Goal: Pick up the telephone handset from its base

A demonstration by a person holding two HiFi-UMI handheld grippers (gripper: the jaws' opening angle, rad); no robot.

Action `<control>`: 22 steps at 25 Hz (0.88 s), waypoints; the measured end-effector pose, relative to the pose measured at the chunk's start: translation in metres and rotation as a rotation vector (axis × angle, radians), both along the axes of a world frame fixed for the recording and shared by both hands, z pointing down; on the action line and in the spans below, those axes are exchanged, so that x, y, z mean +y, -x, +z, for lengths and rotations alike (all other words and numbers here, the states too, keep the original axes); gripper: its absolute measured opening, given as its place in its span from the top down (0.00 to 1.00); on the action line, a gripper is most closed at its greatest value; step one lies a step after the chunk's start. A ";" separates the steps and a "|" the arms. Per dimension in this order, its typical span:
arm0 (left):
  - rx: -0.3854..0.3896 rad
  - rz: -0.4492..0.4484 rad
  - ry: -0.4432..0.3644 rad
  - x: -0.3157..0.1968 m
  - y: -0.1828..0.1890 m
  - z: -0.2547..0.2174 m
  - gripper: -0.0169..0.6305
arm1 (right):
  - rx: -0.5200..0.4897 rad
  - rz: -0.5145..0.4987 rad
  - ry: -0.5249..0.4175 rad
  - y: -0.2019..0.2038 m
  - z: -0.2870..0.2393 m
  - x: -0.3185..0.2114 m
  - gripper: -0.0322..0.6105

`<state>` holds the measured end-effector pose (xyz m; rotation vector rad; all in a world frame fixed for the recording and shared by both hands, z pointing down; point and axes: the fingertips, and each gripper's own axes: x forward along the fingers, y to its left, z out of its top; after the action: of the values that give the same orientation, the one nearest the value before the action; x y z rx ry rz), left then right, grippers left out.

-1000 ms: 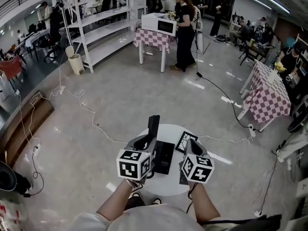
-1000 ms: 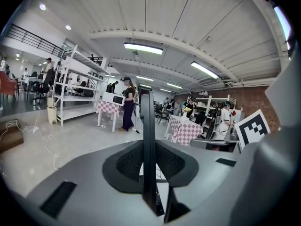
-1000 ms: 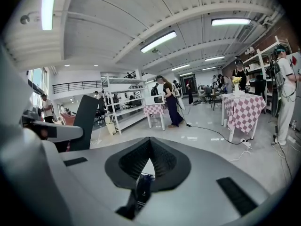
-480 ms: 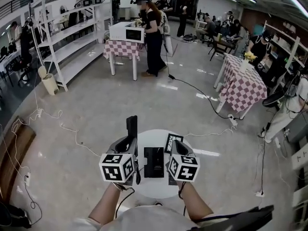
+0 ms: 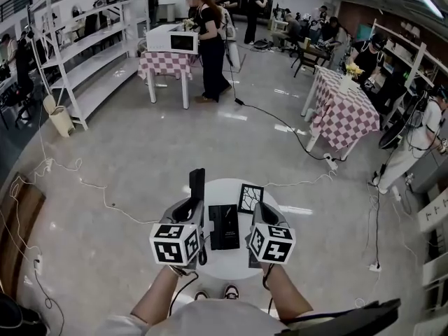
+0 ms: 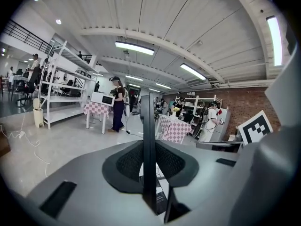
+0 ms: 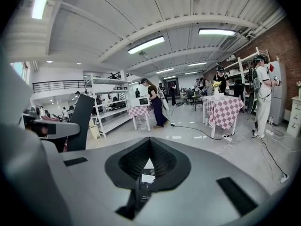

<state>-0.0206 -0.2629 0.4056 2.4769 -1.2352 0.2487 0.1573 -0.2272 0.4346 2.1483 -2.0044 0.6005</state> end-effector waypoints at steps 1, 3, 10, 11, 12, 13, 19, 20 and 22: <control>0.000 0.006 0.002 0.002 -0.002 0.001 0.84 | -0.004 0.008 0.002 -0.002 0.001 0.002 0.91; 0.000 0.014 0.007 0.006 -0.005 0.003 0.84 | -0.010 0.021 0.002 -0.004 0.001 0.006 0.92; 0.011 0.012 0.021 0.009 0.001 0.007 0.84 | 0.011 0.011 0.006 0.006 -0.002 0.009 0.92; 0.012 0.011 0.024 0.010 0.002 0.008 0.84 | 0.016 0.007 0.010 0.007 -0.001 0.010 0.92; 0.012 0.009 0.026 0.010 0.001 0.009 0.84 | 0.019 0.003 0.012 0.007 -0.001 0.011 0.92; 0.013 0.007 0.028 0.011 0.000 0.011 0.84 | 0.021 0.001 0.012 0.006 -0.001 0.011 0.92; 0.013 0.000 0.038 0.010 0.000 0.018 0.84 | 0.056 -0.018 0.000 0.005 -0.004 0.010 0.92; 0.013 0.000 0.038 0.008 -0.001 0.017 0.84 | 0.052 -0.018 -0.003 0.005 -0.006 0.009 0.91; 0.014 0.002 0.036 0.004 -0.003 0.014 0.84 | 0.035 -0.017 -0.008 0.002 -0.008 0.005 0.91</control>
<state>-0.0179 -0.2587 0.4196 2.4458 -1.2124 0.2519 0.1550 -0.2221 0.4265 2.1290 -2.0077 0.5500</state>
